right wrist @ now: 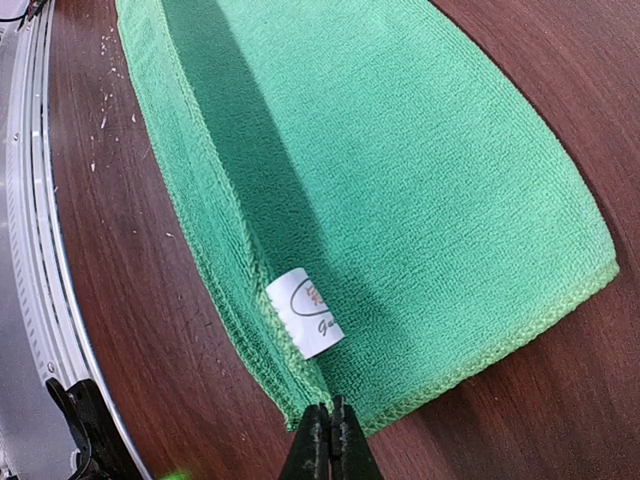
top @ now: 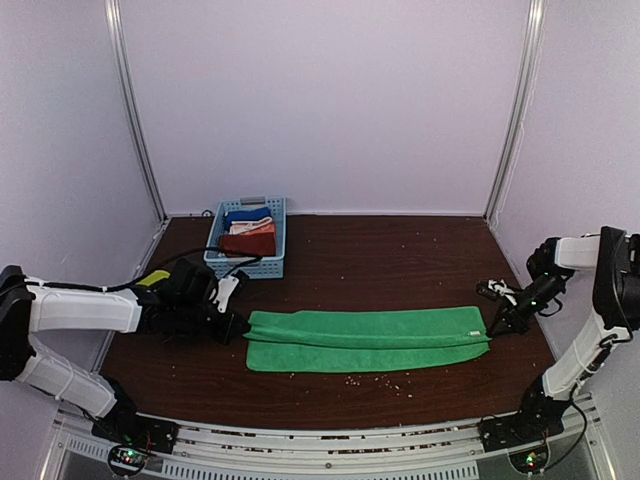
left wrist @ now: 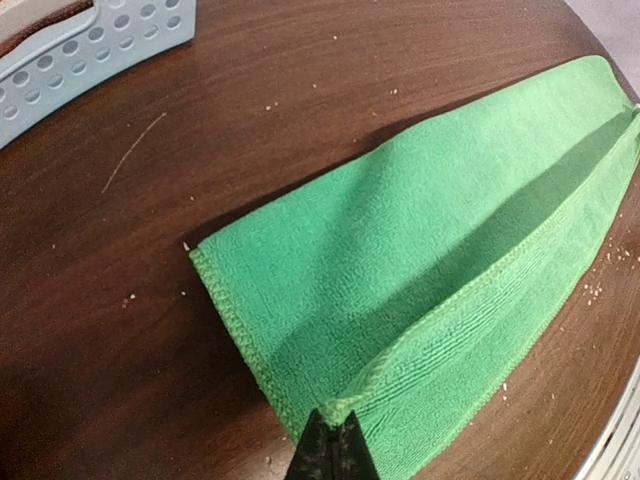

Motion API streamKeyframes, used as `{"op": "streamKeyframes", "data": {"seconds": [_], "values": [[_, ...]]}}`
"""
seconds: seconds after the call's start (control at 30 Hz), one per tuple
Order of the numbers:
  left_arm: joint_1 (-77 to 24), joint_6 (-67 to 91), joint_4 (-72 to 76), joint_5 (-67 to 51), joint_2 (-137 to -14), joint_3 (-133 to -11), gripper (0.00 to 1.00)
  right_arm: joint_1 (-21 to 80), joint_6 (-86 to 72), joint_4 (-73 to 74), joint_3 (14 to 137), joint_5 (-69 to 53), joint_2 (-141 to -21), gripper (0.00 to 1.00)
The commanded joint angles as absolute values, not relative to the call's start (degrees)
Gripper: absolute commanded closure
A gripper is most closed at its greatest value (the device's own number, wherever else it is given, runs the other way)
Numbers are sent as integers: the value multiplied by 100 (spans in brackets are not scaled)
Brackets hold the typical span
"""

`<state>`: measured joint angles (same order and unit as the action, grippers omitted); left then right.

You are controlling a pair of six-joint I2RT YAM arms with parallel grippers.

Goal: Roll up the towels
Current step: Fold the towel at the center of the board.

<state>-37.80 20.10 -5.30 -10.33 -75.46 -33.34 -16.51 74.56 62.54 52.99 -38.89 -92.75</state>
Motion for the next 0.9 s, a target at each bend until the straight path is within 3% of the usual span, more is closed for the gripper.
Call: {"op": "streamKeyframes", "data": {"seconds": [0.0, 0.87], "values": [[-3885, 2154, -546, -1036, -7662, -3205, 100, -1698, 7508, 6251, 5301, -3764, -9228, 100], [-4222, 2611, -269, -827, -7345, -2739, 100, -1692, 7899, 6163, 4873, -3547, -9325, 100]]}}
